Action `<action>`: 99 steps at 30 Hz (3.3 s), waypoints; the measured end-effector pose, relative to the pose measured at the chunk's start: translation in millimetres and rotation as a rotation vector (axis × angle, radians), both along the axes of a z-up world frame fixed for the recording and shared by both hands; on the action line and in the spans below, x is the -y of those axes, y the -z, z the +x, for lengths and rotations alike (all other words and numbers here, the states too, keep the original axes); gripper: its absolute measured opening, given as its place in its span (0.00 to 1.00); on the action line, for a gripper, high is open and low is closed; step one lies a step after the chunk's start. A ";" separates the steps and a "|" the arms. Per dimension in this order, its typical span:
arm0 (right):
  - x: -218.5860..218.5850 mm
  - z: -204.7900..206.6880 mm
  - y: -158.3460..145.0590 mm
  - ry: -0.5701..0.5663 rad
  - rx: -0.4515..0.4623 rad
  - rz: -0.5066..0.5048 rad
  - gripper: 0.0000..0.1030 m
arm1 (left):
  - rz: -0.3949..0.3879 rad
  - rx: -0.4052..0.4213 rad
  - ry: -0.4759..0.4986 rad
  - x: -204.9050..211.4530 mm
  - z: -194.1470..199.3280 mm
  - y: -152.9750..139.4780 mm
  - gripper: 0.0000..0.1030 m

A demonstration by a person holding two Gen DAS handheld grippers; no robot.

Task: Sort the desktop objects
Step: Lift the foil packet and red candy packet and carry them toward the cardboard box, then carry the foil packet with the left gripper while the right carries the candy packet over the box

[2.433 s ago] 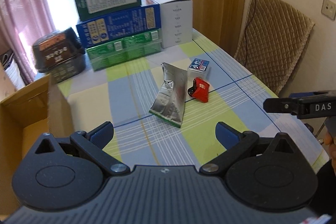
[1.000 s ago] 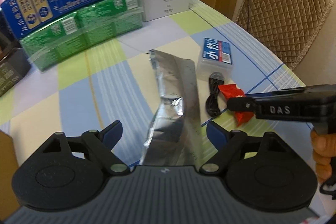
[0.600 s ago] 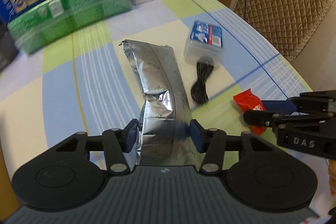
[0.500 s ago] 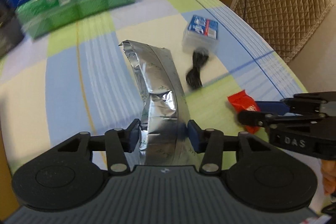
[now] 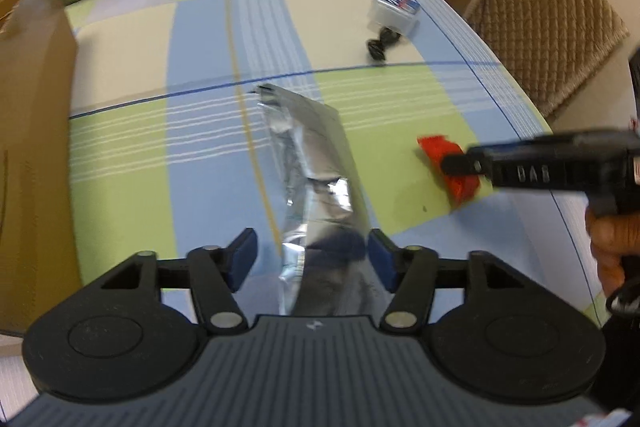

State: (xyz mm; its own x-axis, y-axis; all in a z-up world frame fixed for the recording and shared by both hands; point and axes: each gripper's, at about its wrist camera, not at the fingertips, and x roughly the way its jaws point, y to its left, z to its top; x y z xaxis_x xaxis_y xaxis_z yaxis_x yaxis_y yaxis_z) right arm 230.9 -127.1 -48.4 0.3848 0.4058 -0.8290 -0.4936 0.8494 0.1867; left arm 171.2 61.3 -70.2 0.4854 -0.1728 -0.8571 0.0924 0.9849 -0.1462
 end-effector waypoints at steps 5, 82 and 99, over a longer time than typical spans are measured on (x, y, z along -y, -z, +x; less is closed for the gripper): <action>-3.7 -0.1 5.9 -0.018 -0.013 -0.019 0.56 | 0.001 0.002 -0.004 -1.8 10.8 -0.8 0.66; -35.4 -102.1 -115.2 -0.053 0.198 0.109 0.28 | 0.101 0.082 0.037 -14.0 -55.8 -103.2 0.33; -104.8 -145.1 -143.8 -0.190 0.252 0.117 0.28 | 0.130 0.160 -0.046 -75.8 -114.0 -143.0 0.33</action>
State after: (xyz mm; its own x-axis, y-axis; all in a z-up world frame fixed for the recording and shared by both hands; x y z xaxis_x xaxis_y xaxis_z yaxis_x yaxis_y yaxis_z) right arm 85.8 -22.4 95.4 0.4801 0.5766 -0.6611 -0.6838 0.7181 0.1297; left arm 57.3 137.1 72.9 0.6218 -0.0401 -0.7821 0.0587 0.9983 -0.0045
